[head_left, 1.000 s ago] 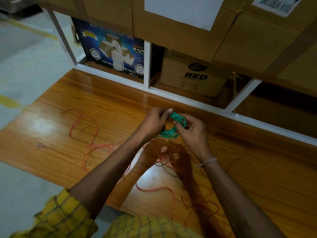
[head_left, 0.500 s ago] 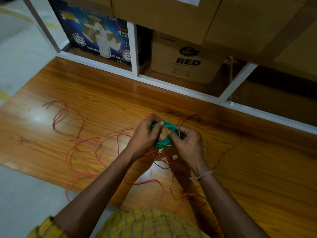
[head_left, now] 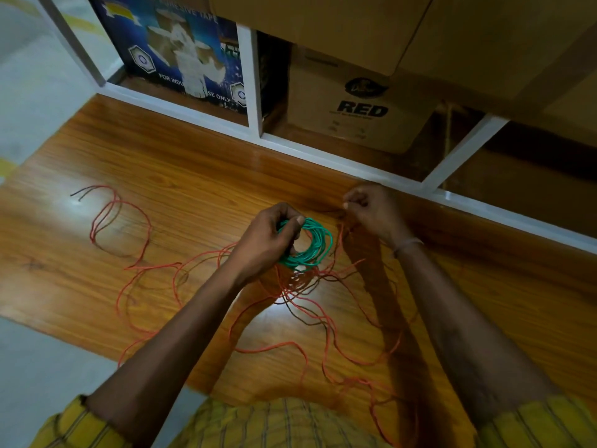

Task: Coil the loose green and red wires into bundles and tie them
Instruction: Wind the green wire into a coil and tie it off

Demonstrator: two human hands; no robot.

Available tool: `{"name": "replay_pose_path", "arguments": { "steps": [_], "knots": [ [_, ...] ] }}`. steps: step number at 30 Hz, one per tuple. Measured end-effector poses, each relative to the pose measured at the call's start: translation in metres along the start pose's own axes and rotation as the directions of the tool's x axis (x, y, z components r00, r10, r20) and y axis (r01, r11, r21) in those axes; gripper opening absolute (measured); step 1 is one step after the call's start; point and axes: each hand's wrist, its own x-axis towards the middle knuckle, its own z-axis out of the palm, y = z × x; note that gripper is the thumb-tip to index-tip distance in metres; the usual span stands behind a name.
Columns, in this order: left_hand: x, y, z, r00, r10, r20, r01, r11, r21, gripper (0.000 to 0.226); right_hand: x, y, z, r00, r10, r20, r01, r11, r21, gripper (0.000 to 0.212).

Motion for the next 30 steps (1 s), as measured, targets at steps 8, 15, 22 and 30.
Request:
{"name": "replay_pose_path", "arguments": {
  "steps": [8,15,22,30],
  "knots": [
    [0.005,-0.003,-0.015,0.999,-0.037,-0.018,0.036,0.998,-0.056,0.018,0.045,0.012,0.029,0.988,-0.048,0.147,0.103,0.912,-0.396,0.023],
    [0.004,-0.002,-0.021,0.999,-0.036,-0.029,0.033,0.994,-0.104,0.021,0.048,0.000,0.034,0.975,0.080,0.210,0.047,0.840,-0.540,0.012],
    [0.001,-0.001,-0.021,0.998,-0.042,-0.055,0.033,0.989,-0.142,0.017,0.026,-0.015,0.017,0.993,0.045,0.112,-0.058,0.992,0.113,0.006],
    [-0.013,0.008,-0.020,0.995,-0.026,-0.094,0.014,0.992,-0.129,0.017,-0.040,-0.065,-0.012,0.982,-0.047,0.185,-0.075,0.799,0.597,0.026]
  ]
}}
